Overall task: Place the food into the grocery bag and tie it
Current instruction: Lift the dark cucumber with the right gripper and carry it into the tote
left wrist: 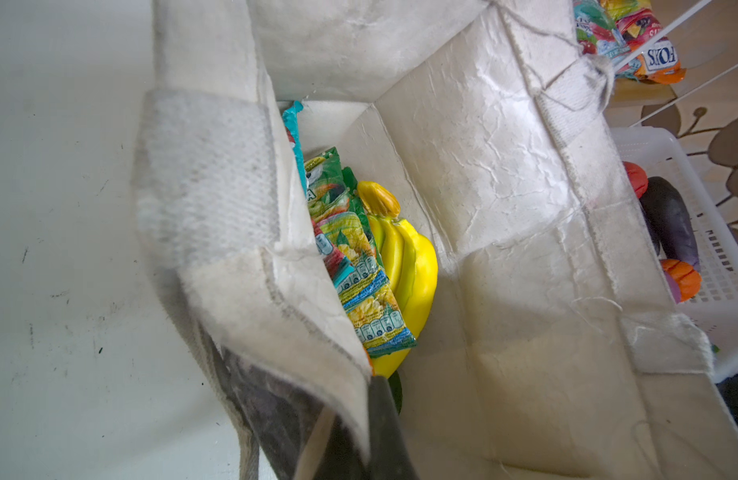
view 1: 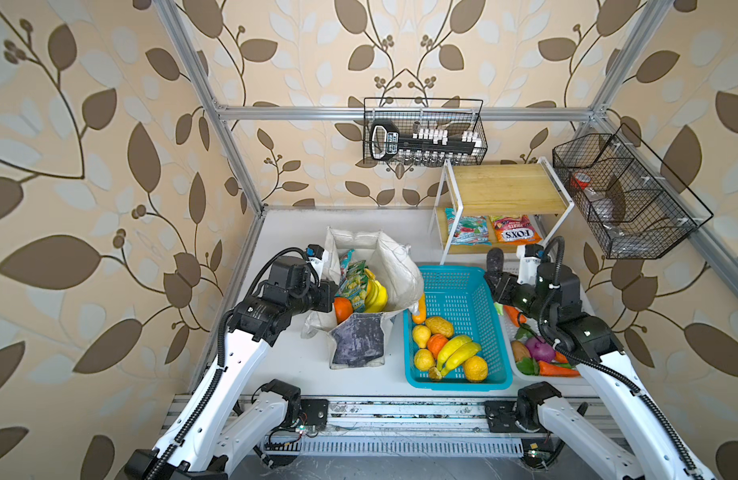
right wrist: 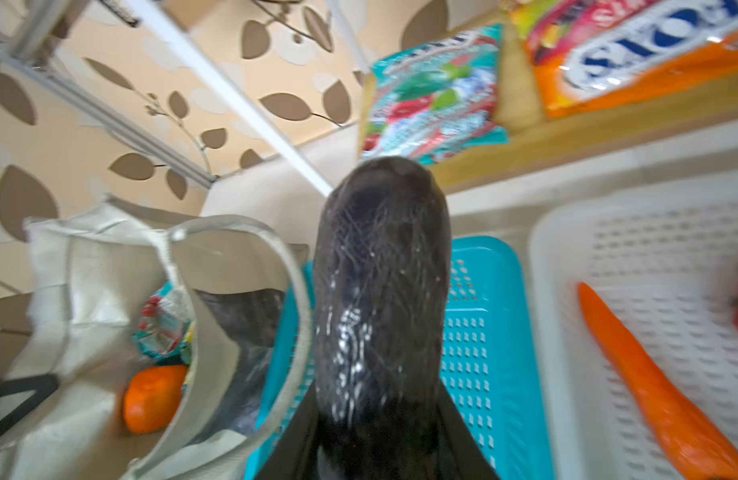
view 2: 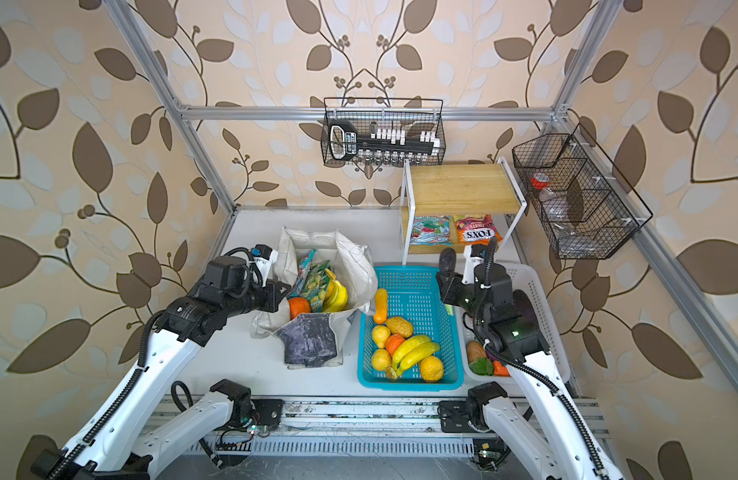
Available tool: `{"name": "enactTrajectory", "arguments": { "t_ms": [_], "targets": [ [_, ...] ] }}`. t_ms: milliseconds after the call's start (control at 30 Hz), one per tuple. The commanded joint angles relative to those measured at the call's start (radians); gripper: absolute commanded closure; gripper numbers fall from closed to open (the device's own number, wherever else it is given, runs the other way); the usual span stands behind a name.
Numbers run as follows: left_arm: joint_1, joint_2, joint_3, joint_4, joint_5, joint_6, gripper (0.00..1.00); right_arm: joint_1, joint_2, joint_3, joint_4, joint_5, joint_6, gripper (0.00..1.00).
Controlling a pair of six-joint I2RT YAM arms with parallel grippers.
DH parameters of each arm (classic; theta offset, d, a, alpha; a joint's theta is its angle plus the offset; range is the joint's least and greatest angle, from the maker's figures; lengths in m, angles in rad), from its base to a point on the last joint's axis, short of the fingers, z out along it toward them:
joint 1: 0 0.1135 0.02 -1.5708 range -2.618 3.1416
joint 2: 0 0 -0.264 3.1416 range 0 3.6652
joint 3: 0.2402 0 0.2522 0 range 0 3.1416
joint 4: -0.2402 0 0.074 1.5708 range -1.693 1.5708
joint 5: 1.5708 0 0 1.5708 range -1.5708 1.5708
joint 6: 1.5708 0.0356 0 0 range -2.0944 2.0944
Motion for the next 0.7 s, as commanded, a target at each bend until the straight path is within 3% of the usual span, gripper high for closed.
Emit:
{"name": "enactTrajectory", "arguments": {
  "t_ms": [0, 167, 500, 667],
  "targets": [
    [0.024, -0.018, 0.002, 0.052, 0.050, 0.009, 1.00, 0.146, 0.087, 0.078, 0.088, 0.115, 0.040, 0.82],
    [0.032, -0.015, 0.002, 0.055, 0.063, 0.016, 1.00, 0.318, 0.251, 0.179, 0.177, 0.131, 0.063, 0.82],
    [0.049, -0.029, 0.001, 0.104, 0.083, -0.047, 1.00, 0.479, 0.645, 0.463, 0.324, -0.014, 0.108, 0.79],
    [0.047, -0.013, 0.038, 0.092, 0.102, -0.063, 1.00, 0.544, 0.849, 0.622, 0.243, -0.056, 0.081, 0.78]
  ]
}}
